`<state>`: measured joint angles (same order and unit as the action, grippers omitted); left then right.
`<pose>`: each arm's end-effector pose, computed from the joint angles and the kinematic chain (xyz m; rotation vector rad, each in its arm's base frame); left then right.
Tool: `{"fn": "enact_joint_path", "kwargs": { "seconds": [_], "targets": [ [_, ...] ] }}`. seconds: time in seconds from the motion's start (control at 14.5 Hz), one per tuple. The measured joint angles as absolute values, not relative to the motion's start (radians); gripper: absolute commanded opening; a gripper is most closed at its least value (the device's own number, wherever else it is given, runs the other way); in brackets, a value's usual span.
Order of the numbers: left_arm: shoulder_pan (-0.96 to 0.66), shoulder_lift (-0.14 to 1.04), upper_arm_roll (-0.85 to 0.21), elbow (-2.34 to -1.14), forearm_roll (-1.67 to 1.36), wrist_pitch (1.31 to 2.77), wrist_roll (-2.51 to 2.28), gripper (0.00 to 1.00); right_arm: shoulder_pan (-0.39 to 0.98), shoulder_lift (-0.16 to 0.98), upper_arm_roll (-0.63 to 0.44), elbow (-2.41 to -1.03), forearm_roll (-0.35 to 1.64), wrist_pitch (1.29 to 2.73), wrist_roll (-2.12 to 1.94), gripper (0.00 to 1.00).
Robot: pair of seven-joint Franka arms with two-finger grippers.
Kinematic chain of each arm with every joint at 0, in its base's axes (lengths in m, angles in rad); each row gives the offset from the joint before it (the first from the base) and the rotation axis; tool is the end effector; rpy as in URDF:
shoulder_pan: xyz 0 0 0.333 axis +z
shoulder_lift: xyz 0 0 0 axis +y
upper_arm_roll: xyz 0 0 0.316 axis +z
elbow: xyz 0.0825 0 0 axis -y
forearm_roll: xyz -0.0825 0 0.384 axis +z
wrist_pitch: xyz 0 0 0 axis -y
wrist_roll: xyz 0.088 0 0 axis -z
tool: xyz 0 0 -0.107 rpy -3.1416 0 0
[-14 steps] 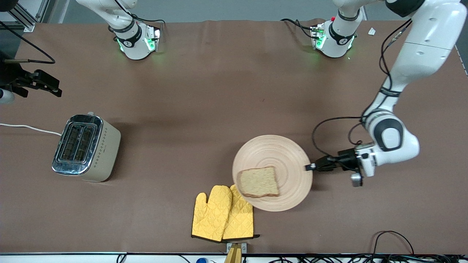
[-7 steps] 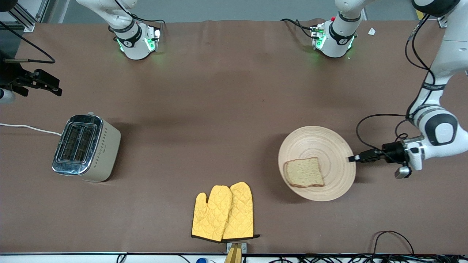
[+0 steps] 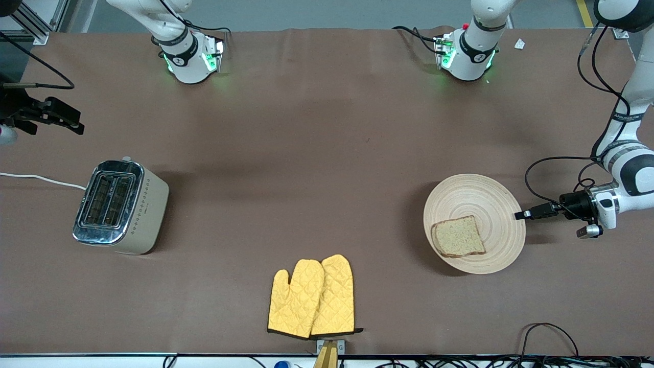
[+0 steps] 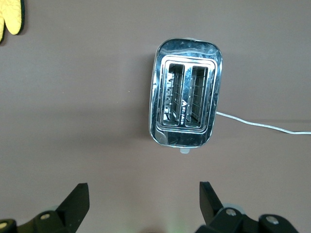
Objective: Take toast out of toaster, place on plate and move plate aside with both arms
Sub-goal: 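Slide the plate with the left gripper away from the toaster, then open the left gripper and release the plate rim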
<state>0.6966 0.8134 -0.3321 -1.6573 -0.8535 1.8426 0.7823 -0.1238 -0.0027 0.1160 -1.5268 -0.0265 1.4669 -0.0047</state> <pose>0.6058 0.1861 0.1565 2.0039 0.1372 0.0562 0.5431 -0.0072 0.6377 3.1139 -0.0079 -0.0894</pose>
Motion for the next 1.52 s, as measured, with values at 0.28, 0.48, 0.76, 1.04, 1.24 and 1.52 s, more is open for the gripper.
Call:
{"fn": "enact_joint_path", "kwargs": {
  "seconds": [0.28, 0.48, 0.76, 1.04, 1.24, 1.52],
  "targets": [
    [0.696, 0.847, -0.329, -1.648, -0.852, 1.843, 0.782, 0.01, -0.126, -0.003, 0.115, -1.527, -0.026, 1.465, -0.005, 1.00],
    [0.696, 0.867, -0.328, -1.625, -0.806, 1.843, 0.783, 0.01, -0.126, -0.003, 0.115, -1.527, -0.026, 1.465, -0.005, 1.00],
    [0.695, 0.876, -0.326, -1.620, -0.782, 1.843, 0.783, 0.02, -0.126, -0.003, 0.115, -1.527, -0.026, 1.463, -0.005, 1.00],
    [0.694, 0.892, -0.326, -1.614, -0.781, 1.844, 0.783, 0.03, -0.126, -0.003, 0.115, -1.527, -0.026, 1.462, -0.005, 1.00],
    [0.692, 0.897, -0.326, -1.598, -0.781, 1.846, 0.783, 0.04, -0.126, -0.002, 0.115, -1.527, -0.026, 1.462, -0.005, 1.00],
    [0.691, 0.904, -0.325, -1.571, -0.773, 1.848, 0.783, 0.04, -0.126, -0.002, 0.115, -1.527, -0.026, 1.462, -0.005, 1.00]
  ]
}}
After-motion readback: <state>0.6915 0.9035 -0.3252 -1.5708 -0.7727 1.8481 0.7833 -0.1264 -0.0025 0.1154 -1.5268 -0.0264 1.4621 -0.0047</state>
